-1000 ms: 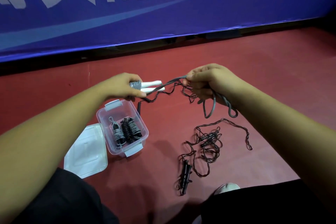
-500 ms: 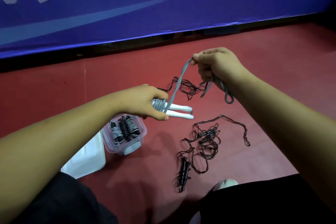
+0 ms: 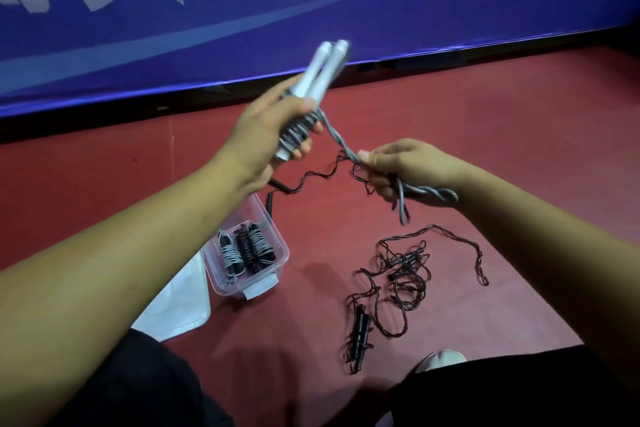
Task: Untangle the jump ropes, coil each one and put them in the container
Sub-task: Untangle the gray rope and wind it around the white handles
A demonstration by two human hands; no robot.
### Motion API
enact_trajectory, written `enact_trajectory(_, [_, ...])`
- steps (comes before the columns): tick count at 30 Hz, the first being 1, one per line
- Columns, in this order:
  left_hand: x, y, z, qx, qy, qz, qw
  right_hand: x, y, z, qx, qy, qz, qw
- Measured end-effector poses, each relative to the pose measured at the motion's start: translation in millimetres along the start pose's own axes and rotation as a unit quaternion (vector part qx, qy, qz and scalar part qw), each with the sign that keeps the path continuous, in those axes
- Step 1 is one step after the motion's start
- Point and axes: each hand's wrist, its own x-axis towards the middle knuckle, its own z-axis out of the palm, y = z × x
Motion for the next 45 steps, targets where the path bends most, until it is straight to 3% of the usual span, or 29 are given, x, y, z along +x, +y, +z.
enact_trajectory(6, [25.7, -3.7, -45.8, 0.005, 0.182, -0.082, 0.980, -5.5, -4.8, 17.9, -0.097, -0.056, -0.010, 0.994])
enact_trajectory(13, [29.8, -11.2, -68.5, 0.053, 0.230, -0.090, 0.967, -8.8, -5.5, 15.0, -0.112, -0.021, 0.008, 0.993])
enact_trajectory(16, [28.7, -15.3, -73.5, 0.069, 0.233, -0.105, 0.964, -11.2, -5.5, 13.9, -0.140, 0.043, -0.013, 0.989])
enact_trajectory(20, [30.3, -23.4, -81.2, 0.084, 0.245, -0.134, 0.957, -4.3, 1.4, 13.0, -0.191, 0.224, -0.015, 0.956])
enact_trajectory(22, [31.8, -25.9, -85.6, 0.092, 0.255, -0.148, 0.951, -3.2, 0.9, 9.5, -0.119, 0.261, -0.015, 0.958])
enact_trajectory(24, [31.5, -26.1, -97.6, 0.085, 0.284, -0.156, 0.942, -4.9, -3.5, 4.2, 0.053, 0.269, -0.022, 0.962])
enact_trajectory(27, [30.3, -24.4, -121.3, 0.079, 0.318, -0.178, 0.928, -4.7, -7.0, -5.8, 0.285, 0.234, -0.059, 0.928])
enact_trajectory(30, [29.4, -28.3, -121.3, 0.112, 0.293, -0.189, 0.930, -2.8, -7.6, -11.2, 0.402, 0.202, -0.077, 0.890])
enact_trajectory(31, [29.5, -30.2, -117.8, 0.118, 0.285, -0.186, 0.933, -2.2, -7.7, -11.7, 0.398, 0.196, -0.074, 0.893])
enact_trajectory(34, [30.3, -32.1, -108.7, 0.119, 0.272, -0.171, 0.939, -6.9, -6.7, -14.3, 0.276, 0.165, -0.034, 0.946])
enact_trajectory(39, [35.0, -28.9, -104.6, 0.108, 0.261, -0.150, 0.947, -14.2, -6.3, -15.8, 0.089, 0.099, 0.035, 0.990])
enact_trajectory(42, [33.6, -24.2, -101.9, 0.099, 0.244, -0.150, 0.953, -20.1, -5.3, -14.7, -0.142, 0.077, 0.017, 0.987])
enact_trajectory(45, [26.3, -12.0, -81.0, 0.105, 0.149, -0.130, 0.975, -23.3, -3.7, -14.1, -0.284, 0.066, 0.018, 0.956])
